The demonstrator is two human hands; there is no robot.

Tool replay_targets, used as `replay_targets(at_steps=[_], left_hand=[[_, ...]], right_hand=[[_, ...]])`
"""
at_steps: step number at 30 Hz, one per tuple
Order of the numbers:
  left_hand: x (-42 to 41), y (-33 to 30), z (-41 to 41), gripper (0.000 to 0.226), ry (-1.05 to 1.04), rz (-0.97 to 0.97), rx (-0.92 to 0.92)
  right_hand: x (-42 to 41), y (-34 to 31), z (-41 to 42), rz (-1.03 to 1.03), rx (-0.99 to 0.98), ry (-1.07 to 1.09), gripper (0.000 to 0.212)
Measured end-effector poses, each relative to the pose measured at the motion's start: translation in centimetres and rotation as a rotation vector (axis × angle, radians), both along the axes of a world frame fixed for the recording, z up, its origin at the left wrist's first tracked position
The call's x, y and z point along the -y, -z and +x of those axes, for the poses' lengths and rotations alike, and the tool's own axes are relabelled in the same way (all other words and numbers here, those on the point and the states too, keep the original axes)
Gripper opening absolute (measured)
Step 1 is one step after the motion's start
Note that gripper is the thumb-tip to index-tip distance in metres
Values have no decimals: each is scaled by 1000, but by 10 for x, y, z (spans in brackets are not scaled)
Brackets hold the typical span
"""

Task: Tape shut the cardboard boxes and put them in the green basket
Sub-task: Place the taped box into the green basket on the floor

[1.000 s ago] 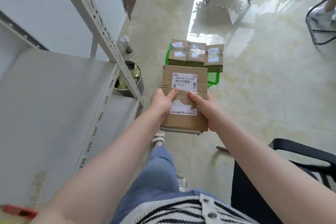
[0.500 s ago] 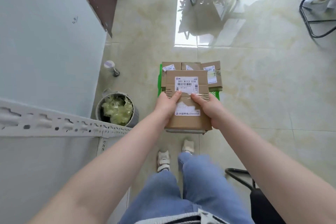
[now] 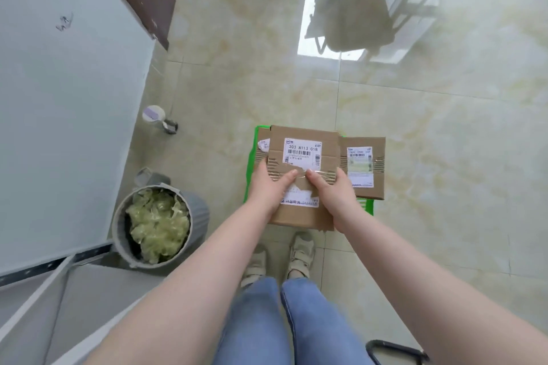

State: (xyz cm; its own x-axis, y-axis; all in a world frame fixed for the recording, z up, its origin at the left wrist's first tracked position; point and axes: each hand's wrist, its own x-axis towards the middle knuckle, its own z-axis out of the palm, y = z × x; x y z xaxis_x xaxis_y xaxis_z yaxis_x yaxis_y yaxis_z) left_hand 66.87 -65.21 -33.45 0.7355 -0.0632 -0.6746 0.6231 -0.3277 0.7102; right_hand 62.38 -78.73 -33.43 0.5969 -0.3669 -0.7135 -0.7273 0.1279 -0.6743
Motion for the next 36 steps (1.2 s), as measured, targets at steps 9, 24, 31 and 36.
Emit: replay_targets(at_steps=[9, 24, 31, 36], left_hand=[[4, 129, 68, 60, -59, -28, 39], [-12, 177, 82, 58, -66, -2, 53], [-14, 177, 85, 60, -45, -12, 65], [-5, 176, 81, 61, -42, -30, 52]], right_hand=[[2, 139, 73, -29, 13, -11, 48], [-18, 184, 84, -120, 16, -8, 67], [-19, 183, 85, -102, 15, 18, 73], [-9, 177, 81, -123, 40, 38, 57]])
